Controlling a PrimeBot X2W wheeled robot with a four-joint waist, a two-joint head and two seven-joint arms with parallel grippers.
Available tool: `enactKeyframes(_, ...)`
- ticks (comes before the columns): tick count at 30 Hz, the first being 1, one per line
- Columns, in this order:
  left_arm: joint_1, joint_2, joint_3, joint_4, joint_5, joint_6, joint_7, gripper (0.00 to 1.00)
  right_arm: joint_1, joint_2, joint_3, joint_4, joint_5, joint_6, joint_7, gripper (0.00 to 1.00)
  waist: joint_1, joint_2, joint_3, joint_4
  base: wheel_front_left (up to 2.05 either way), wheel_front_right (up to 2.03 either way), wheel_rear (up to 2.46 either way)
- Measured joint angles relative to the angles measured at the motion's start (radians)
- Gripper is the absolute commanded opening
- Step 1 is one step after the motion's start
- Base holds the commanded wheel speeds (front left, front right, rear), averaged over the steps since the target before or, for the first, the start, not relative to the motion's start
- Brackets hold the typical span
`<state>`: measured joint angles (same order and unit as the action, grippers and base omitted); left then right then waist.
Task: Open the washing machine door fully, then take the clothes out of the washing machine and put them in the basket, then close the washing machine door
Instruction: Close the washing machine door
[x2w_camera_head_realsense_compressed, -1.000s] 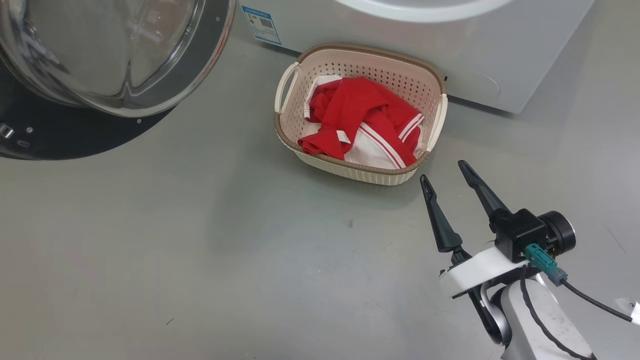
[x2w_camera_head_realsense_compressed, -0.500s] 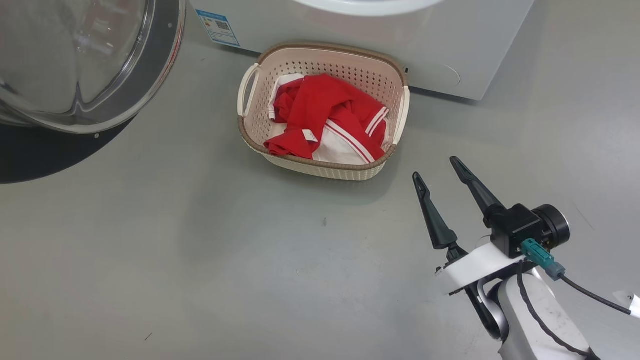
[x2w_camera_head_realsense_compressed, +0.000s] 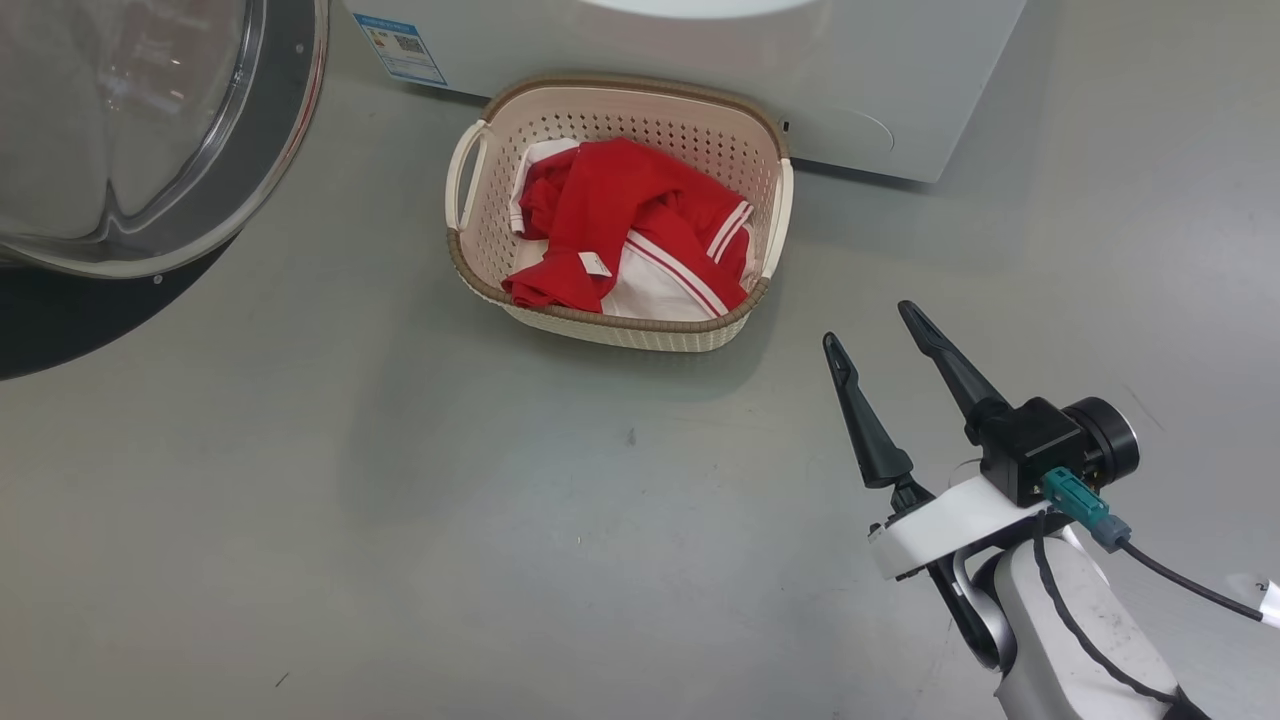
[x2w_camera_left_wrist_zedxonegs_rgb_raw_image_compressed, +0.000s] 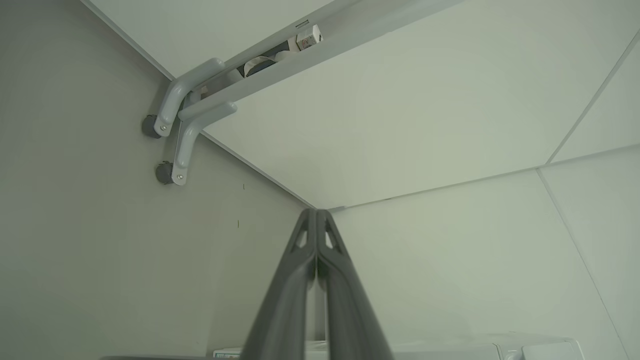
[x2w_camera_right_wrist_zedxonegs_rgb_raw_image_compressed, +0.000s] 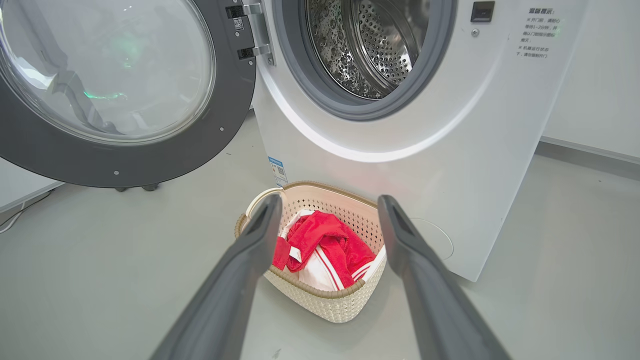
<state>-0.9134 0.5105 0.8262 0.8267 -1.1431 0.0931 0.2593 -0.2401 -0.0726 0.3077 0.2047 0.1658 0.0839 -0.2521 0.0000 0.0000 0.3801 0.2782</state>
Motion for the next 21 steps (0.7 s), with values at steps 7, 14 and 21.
enactKeyframes(7,-0.039,0.011,0.026,0.090,-0.040,0.017,0.083,0.00,-0.009,0.001,-0.001,-0.002,0.000,-0.004,0.000,1.00,0.0000,0.0000,0.004,-0.010,0.00,0.00,0.00)
enactKeyframes(14,-0.077,0.012,0.033,0.154,-0.068,0.022,0.131,0.00,-0.018,0.001,-0.009,-0.005,0.000,-0.007,0.000,1.00,0.0000,0.0000,0.007,-0.014,0.00,0.00,0.00)
enactKeyframes(21,-0.082,0.024,0.002,0.190,-0.058,0.025,0.168,0.00,-0.018,0.002,-0.009,-0.005,0.000,-0.007,0.000,1.00,0.0001,0.0000,0.008,-0.018,0.00,0.00,0.00)
